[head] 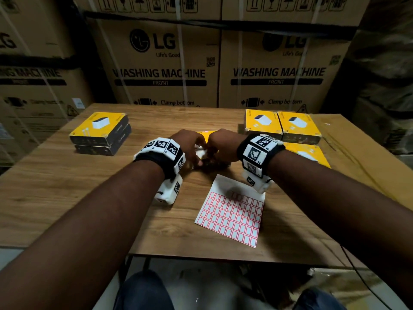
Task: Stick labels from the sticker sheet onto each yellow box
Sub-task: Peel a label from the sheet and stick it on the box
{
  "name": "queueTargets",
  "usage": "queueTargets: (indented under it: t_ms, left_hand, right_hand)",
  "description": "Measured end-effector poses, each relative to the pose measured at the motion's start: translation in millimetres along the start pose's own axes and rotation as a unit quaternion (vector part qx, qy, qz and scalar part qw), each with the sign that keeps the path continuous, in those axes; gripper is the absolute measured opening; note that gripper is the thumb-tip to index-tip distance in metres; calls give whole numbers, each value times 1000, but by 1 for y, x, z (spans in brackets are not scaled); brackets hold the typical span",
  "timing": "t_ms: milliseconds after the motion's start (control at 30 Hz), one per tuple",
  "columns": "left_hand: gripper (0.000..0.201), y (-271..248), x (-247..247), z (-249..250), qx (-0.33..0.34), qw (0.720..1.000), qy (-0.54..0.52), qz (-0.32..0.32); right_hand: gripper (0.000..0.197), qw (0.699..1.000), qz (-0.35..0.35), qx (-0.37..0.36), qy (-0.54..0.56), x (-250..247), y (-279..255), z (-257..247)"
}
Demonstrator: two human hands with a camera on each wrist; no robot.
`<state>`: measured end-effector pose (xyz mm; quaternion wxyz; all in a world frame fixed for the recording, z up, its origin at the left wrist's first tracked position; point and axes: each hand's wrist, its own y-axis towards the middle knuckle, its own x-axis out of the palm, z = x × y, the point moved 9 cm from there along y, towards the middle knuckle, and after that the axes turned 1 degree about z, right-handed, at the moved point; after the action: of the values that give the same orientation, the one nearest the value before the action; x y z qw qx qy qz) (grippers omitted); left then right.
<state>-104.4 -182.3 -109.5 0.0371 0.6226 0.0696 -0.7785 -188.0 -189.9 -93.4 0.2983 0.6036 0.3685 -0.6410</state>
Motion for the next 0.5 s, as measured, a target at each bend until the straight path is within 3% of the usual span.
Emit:
queueTargets:
  t_ms: [500]
  left_hand:
    - [69,4,2,-3,0,1000,-6,-5]
  right_hand:
    - [21,999,23,3,-30,-1,0,-4]
